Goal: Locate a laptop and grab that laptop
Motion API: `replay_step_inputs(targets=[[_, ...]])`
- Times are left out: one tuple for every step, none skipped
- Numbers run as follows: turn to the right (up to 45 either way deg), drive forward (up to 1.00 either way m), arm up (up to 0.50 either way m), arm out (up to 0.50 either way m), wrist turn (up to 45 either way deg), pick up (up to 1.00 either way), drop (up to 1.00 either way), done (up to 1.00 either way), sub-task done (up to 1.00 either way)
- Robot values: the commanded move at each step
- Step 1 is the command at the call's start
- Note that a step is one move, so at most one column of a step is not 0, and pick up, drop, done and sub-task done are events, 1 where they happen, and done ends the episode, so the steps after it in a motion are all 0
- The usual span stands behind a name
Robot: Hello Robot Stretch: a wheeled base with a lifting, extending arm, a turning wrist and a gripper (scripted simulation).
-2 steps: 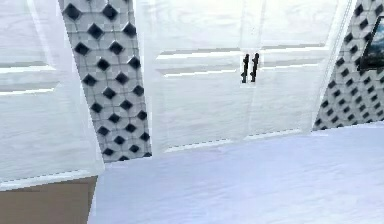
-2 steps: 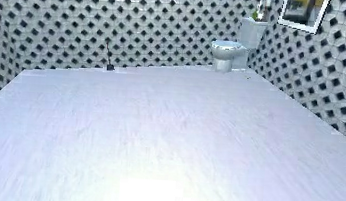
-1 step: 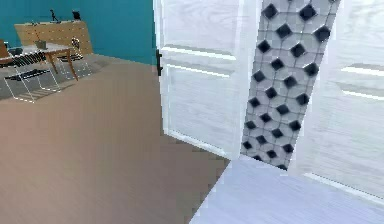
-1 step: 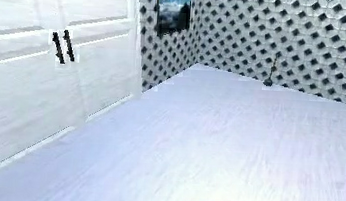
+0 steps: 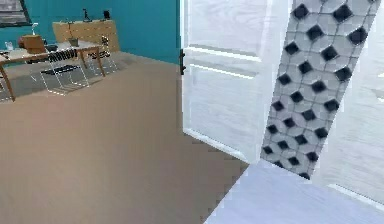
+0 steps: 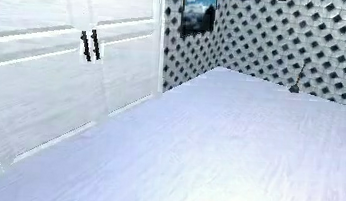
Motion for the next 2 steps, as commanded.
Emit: replay_step_inputs(targets=[[0.0, 0.40, 0.00, 0.00, 0.0, 0.00, 0.00, 0.00, 0.00], [-18.0, 0.00, 0.00, 0.00, 0.0, 0.00, 0.00, 0.00, 0.00]])
